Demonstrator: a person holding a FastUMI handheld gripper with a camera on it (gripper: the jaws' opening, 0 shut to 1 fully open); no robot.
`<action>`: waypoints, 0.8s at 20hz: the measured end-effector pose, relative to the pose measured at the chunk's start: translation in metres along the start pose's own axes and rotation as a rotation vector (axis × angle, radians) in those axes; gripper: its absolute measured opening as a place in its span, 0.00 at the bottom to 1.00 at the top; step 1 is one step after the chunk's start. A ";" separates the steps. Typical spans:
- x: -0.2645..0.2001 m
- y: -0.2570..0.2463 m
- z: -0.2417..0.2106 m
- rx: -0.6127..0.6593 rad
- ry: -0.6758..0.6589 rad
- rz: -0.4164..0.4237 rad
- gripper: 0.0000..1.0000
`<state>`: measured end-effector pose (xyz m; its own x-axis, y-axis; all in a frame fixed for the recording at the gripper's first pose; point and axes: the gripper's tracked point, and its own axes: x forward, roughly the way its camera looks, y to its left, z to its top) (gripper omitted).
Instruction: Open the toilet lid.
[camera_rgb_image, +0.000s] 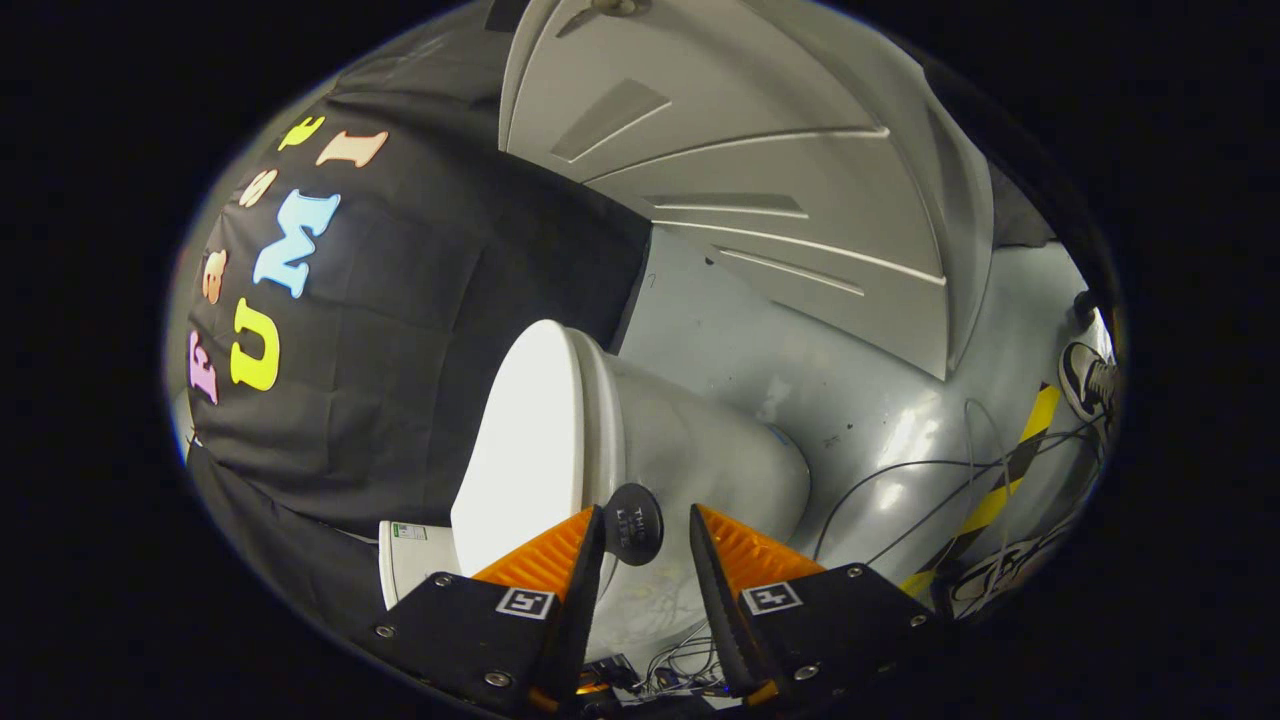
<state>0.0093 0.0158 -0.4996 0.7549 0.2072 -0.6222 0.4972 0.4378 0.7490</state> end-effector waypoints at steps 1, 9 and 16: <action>0.002 0.002 0.001 0.001 -0.005 0.013 0.52; 0.005 0.010 -0.001 -0.055 -0.012 0.017 0.31; 0.003 0.018 0.009 -0.086 -0.084 0.022 0.09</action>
<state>0.0244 0.0163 -0.4856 0.8004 0.1453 -0.5816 0.4440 0.5082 0.7380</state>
